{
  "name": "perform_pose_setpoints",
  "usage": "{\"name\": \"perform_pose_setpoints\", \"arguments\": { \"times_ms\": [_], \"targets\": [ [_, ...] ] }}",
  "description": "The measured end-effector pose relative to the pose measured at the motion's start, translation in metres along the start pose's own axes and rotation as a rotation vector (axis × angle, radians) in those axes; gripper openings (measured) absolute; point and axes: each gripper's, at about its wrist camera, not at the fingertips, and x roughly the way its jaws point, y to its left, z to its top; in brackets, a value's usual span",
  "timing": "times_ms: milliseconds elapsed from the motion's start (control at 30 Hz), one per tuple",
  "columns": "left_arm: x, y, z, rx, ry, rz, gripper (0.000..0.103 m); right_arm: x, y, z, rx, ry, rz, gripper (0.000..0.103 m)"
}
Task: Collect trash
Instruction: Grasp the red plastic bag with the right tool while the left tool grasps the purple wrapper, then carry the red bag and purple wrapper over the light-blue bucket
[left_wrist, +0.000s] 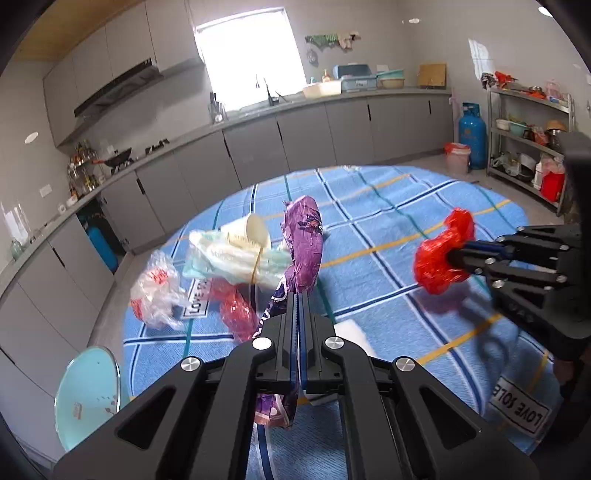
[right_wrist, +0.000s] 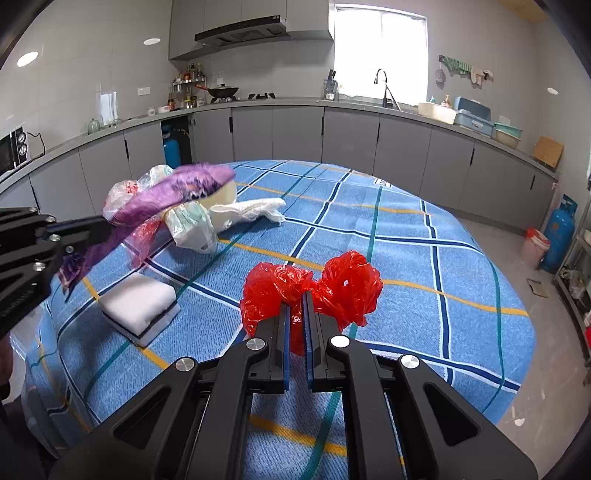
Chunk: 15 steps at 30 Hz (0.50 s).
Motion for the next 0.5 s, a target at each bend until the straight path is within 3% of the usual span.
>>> {"name": "perform_pose_setpoints", "arguments": {
  "times_ms": [500],
  "targets": [
    [-0.039, 0.033, 0.002, -0.053, -0.063, 0.159, 0.001, -0.011, 0.016, 0.014, -0.016, -0.039, 0.023, 0.007]
  ]
}}
